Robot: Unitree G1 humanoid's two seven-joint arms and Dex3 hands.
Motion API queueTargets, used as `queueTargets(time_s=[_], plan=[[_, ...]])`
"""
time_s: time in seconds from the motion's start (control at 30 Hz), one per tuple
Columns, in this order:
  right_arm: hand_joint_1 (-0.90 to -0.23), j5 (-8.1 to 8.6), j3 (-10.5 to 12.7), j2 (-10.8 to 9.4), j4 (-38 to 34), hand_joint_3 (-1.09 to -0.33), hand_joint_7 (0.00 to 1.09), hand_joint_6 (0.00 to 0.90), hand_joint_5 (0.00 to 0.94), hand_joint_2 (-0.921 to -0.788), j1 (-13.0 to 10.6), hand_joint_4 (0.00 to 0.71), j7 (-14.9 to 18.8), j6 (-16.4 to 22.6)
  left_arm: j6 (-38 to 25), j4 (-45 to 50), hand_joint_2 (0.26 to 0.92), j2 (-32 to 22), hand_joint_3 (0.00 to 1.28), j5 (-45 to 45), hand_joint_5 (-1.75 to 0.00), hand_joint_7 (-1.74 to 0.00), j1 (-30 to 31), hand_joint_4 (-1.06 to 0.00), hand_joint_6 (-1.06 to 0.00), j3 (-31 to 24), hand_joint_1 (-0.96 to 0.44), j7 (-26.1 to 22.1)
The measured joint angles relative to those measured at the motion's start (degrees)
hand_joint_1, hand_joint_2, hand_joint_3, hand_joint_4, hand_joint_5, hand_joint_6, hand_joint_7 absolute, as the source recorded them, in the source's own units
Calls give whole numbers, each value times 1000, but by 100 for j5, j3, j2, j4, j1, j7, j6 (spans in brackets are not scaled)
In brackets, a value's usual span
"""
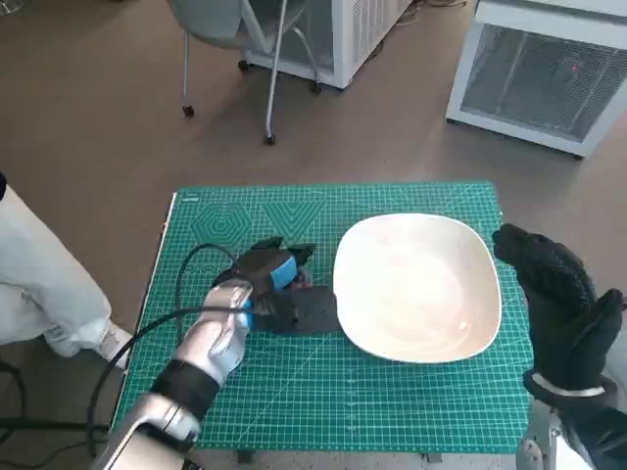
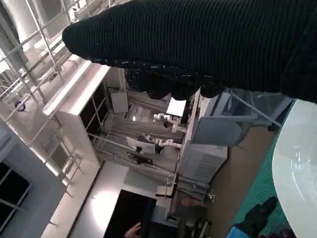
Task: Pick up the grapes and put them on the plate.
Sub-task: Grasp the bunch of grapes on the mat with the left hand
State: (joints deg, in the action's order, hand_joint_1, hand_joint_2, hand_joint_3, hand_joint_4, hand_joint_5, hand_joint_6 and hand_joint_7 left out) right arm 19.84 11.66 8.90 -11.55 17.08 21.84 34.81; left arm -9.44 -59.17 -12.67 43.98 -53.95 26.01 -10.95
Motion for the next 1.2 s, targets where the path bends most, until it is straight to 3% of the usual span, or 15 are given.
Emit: queueTargets(time_s=[0.3, 0.73, 0.97, 1.0, 1.1, 1.2], plan=[[-480, 6, 48, 4, 3, -537, 590, 175, 2, -921, -2, 528, 0, 0, -243, -1054, 794, 209, 12, -1, -34, -26, -562, -218, -340, 233, -168, 31], [-480, 9, 57, 5, 2, -537, 590, 176, 2, -921, -2, 529, 2, -1, -221, -1260, 805, 231, 8, -136, -21, -5, -641, -254, -323, 325, -163, 105], [-481, 13, 57, 4, -6, -537, 590, 176, 2, -921, -2, 529, 7, -1, -218, -1260, 820, 227, 12, -218, -50, -22, -644, -310, -371, 326, -101, 126], [-481, 13, 57, 4, -8, -537, 590, 176, 2, -921, -2, 529, 9, -1, -214, -1260, 826, 225, 12, -236, -115, -22, -644, -343, -390, 321, -71, 136], [-481, 14, 58, 4, -11, -537, 591, 176, 2, -921, -2, 529, 23, -1, -185, -1260, 857, 221, 71, -298, -655, -18, -637, -484, -460, 307, 121, 220], [-480, 15, 58, 4, -11, -537, 591, 176, 2, -921, -1, 529, 38, -3, -115, -1258, 735, 211, 474, -330, -1237, -24, -603, -504, -541, 321, 293, 479]])
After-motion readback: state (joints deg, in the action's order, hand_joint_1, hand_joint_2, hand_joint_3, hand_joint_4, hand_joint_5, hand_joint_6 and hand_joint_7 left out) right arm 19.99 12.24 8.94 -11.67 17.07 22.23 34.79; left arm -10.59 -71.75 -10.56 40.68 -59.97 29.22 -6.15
